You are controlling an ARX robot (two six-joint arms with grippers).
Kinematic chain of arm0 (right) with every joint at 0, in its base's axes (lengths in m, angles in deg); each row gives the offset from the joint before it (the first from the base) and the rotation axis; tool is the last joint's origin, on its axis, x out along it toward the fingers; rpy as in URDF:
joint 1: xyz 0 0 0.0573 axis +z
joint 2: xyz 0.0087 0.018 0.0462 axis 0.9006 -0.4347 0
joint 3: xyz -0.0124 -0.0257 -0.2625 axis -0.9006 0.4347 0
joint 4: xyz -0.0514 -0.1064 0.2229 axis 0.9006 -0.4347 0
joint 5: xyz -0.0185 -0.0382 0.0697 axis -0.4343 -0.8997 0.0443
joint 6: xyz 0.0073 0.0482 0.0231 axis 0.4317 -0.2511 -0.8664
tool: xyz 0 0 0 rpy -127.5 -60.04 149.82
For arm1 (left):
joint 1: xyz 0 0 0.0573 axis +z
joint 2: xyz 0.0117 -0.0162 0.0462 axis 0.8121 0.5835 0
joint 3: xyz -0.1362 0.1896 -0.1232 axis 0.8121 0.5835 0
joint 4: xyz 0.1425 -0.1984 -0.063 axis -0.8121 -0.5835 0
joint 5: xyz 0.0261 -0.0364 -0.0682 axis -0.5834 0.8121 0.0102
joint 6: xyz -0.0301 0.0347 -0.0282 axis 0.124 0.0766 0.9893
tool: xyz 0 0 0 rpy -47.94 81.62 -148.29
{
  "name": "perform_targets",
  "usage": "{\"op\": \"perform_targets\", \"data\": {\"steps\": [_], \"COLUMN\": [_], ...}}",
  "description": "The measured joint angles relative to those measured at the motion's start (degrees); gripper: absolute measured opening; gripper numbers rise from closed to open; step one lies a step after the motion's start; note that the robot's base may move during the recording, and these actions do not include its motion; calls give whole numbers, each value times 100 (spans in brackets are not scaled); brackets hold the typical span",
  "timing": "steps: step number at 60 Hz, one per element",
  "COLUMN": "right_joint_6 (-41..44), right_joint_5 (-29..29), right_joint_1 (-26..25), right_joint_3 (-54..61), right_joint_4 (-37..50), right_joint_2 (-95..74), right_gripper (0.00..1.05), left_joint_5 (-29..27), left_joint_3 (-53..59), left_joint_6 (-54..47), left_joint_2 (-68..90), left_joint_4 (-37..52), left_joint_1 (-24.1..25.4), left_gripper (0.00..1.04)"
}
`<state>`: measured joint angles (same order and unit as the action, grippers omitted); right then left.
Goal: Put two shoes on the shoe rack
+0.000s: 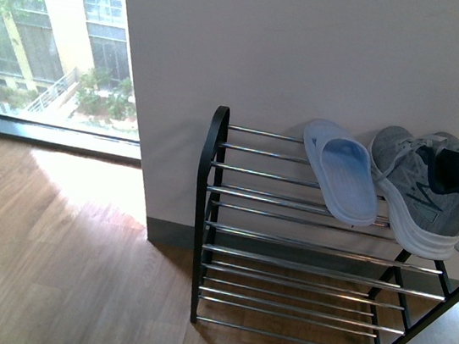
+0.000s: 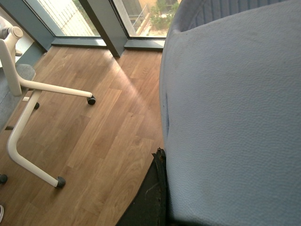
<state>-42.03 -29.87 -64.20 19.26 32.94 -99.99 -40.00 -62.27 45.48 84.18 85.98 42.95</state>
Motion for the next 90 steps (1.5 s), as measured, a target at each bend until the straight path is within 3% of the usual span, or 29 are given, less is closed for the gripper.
{"op": "perform_targets", "data": {"steps": [23, 30, 50, 68, 79, 85, 90], "right_joint_6": [0, 0, 0, 0, 0, -9, -15], "right_joint_5": [0, -9, -4, 11, 9, 0, -42], "right_joint_1": [0, 0, 0, -2, 0, 0, 2], "right_joint_3": [0, -2, -2, -2, -2, -2, -2], "right_joint_4": [-586, -1537, -1613, -1615, -1615, -1615, -1626], "right_joint_2": [586, 1370, 1578, 1585, 1587, 1587, 1587], "right_gripper": [1, 1, 1, 68, 95, 95, 96], "left_joint_5": [0, 0, 0, -11, -11, 22, 153], "left_joint_3": [0, 0, 0, 0, 0, 68, 190], "left_joint_6": [0, 0, 0, 0, 0, 42, 348], "left_joint_2": [0, 0, 0, 0, 0, 116, 195], "left_joint_4": [0, 0, 0, 0, 0, 291, 1325], "left_joint_1": [0, 0, 0, 2, 4, -26, -262], "left_gripper": [2, 2, 2, 2, 2, 2, 2]}}
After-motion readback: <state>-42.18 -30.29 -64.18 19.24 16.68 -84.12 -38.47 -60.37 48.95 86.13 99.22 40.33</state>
